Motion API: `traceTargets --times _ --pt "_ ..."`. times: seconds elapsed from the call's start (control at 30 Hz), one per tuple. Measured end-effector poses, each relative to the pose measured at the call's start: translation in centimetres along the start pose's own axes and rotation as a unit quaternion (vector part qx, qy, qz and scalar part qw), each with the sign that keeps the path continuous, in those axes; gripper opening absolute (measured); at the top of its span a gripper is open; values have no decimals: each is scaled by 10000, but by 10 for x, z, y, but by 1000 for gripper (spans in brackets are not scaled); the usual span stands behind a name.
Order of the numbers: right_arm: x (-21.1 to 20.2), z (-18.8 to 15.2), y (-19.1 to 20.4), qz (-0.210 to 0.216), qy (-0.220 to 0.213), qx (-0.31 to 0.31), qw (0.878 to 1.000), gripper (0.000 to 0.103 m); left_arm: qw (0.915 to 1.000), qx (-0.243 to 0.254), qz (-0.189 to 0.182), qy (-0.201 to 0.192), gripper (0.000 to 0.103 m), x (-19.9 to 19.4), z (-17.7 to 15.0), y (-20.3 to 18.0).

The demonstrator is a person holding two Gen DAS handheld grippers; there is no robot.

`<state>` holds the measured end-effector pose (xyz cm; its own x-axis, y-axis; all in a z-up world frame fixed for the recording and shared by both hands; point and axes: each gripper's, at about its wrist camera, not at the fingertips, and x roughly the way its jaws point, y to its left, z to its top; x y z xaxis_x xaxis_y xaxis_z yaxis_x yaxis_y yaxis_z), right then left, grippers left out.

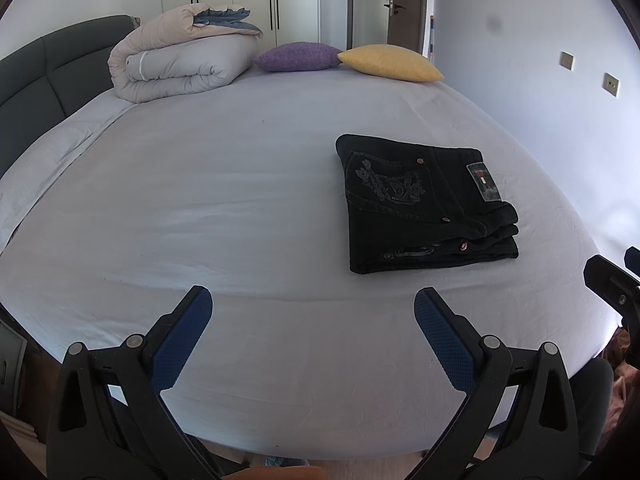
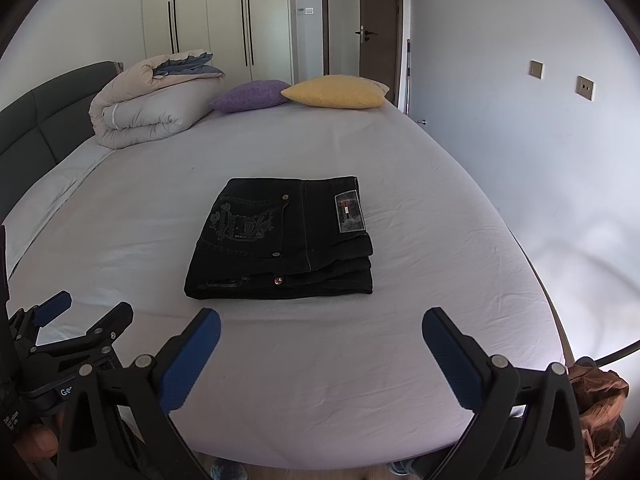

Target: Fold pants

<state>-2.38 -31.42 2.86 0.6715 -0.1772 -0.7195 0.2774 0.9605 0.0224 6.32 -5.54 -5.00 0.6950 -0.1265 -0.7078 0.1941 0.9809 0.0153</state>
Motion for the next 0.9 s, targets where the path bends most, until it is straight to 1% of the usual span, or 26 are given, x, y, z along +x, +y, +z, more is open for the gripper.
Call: traceTargets --times 0.9 --pt "7 -6 0 -1 50 13 10000 103 10000 -5 -18 33 103 4 0 4"
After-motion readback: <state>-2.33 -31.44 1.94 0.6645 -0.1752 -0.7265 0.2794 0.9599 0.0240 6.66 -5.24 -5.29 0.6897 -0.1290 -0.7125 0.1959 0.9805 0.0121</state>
